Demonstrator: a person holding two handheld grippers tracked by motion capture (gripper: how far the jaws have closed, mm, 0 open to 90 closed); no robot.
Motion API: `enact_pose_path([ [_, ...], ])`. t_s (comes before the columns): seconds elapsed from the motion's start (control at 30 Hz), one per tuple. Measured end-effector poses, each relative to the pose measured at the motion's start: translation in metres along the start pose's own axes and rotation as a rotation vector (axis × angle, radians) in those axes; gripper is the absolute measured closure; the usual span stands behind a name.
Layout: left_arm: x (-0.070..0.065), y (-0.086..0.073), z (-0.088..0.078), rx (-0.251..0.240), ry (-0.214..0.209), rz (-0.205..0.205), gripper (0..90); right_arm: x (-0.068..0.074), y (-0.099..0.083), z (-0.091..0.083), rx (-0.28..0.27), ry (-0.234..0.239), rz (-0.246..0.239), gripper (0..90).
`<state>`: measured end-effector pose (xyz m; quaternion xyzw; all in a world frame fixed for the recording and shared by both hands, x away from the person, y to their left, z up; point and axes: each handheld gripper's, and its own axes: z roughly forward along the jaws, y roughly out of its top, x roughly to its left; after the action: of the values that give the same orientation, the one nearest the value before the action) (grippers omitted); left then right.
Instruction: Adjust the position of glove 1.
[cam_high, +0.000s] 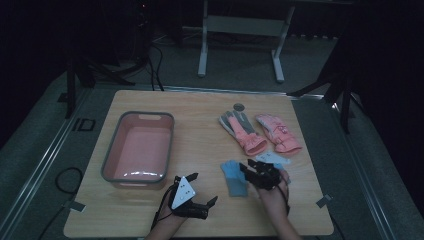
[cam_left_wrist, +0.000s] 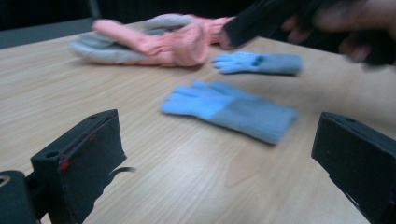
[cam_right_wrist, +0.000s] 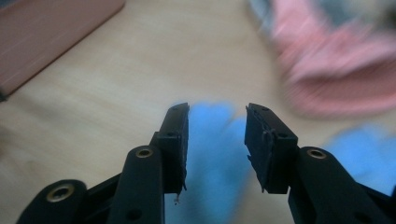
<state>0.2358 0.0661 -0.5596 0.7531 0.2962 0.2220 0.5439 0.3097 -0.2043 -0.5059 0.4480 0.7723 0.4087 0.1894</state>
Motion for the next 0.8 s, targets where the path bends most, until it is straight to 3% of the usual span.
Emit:
enact_pose_path([
  [0.03, -0.001, 0.000, 0.000, -0.004, -0.026, 0.019, 2.2, -0.010, 0.006, -0.005, 0.001, 0.044, -0.002, 57.2],
  [0.07, -0.001, 0.000, 0.000, -0.004, -0.026, 0.019, 2.2, -0.020, 0.010, -0.010, -0.031, 0.046, -0.021, 58.0],
  [0.1, -0.002, 0.000, 0.001, 0.007, -0.015, 0.016, 2.2, -0.031, 0.013, -0.014, -0.027, 0.060, -0.029, 58.8],
  [0.13, -0.002, 0.000, 0.001, 0.007, -0.015, 0.016, 2.2, -0.031, 0.013, -0.014, -0.027, 0.060, -0.029, 58.8],
  [0.17, -0.002, 0.000, 0.001, -0.014, -0.071, 0.008, 2.2, -0.051, 0.014, -0.017, -0.027, 0.103, -0.068, 57.9],
  [0.2, -0.004, 0.001, 0.001, 0.001, -0.051, 0.031, 2.1, -0.058, 0.011, -0.019, -0.016, 0.062, -0.109, 57.9],
  [0.23, -0.005, 0.001, 0.002, 0.002, -0.047, 0.043, 2.2, -0.066, 0.008, -0.018, 0.017, 0.087, -0.129, 58.0],
  [0.27, -0.004, 0.001, 0.002, 0.001, -0.068, 0.021, 2.1, -0.075, 0.004, -0.020, 0.001, 0.075, -0.136, 58.5],
  [0.37, -0.004, 0.002, 0.002, 0.019, -0.057, 0.035, 2.1, -0.084, -0.001, -0.022, -0.002, 0.050, -0.141, 59.7],
  [0.4, -0.002, 0.001, 0.000, 0.010, -0.057, 0.006, 2.2, -0.107, -0.012, -0.025, 0.023, 0.051, -0.134, 60.2],
  [0.43, -0.002, 0.001, 0.000, 0.010, -0.057, 0.006, 2.1, -0.112, -0.014, -0.024, 0.045, 0.079, -0.132, 60.0],
  [0.47, 0.000, 0.000, 0.000, 0.010, -0.058, -0.016, 2.2, -0.117, -0.016, -0.024, 0.068, 0.057, -0.147, 59.9],
  [0.5, 0.000, 0.001, 0.001, 0.022, -0.052, -0.017, 2.2, -0.120, -0.019, -0.026, 0.052, 0.029, -0.155, 59.8],
  [0.53, -0.002, 0.001, 0.001, 0.038, -0.041, 0.017, 2.1, -0.125, -0.020, -0.026, 0.053, 0.088, -0.124, 58.9],
  [0.57, -0.003, 0.000, 0.002, 0.030, -0.054, 0.015, 2.1, -0.128, -0.021, -0.024, 0.078, 0.052, -0.139, 58.1],
  [0.6, -0.002, 0.000, 0.002, 0.025, -0.063, 0.000, 2.1, -0.129, -0.022, -0.024, 0.080, 0.025, -0.159, 58.3],
  [0.63, -0.003, 0.001, 0.002, 0.032, -0.062, -0.006, 2.1, -0.131, -0.022, -0.023, 0.079, 0.076, -0.150, 58.3],
  [0.7, -0.003, 0.000, 0.002, 0.023, -0.061, 0.006, 2.1, -0.130, -0.022, -0.020, 0.106, 0.049, -0.175, 57.1],
  [0.73, -0.003, 0.000, 0.002, 0.023, -0.061, 0.006, 2.1, -0.130, -0.022, -0.020, 0.106, 0.049, -0.175, 57.1],
  [0.77, -0.001, 0.000, 0.001, 0.023, -0.059, -0.008, 2.1, -0.131, -0.022, -0.015, 0.111, 0.095, -0.147, 56.2],
  [0.8, -0.001, 0.000, 0.001, 0.012, -0.060, -0.009, 2.2, -0.130, -0.023, -0.013, 0.120, 0.072, -0.164, 55.8],
])
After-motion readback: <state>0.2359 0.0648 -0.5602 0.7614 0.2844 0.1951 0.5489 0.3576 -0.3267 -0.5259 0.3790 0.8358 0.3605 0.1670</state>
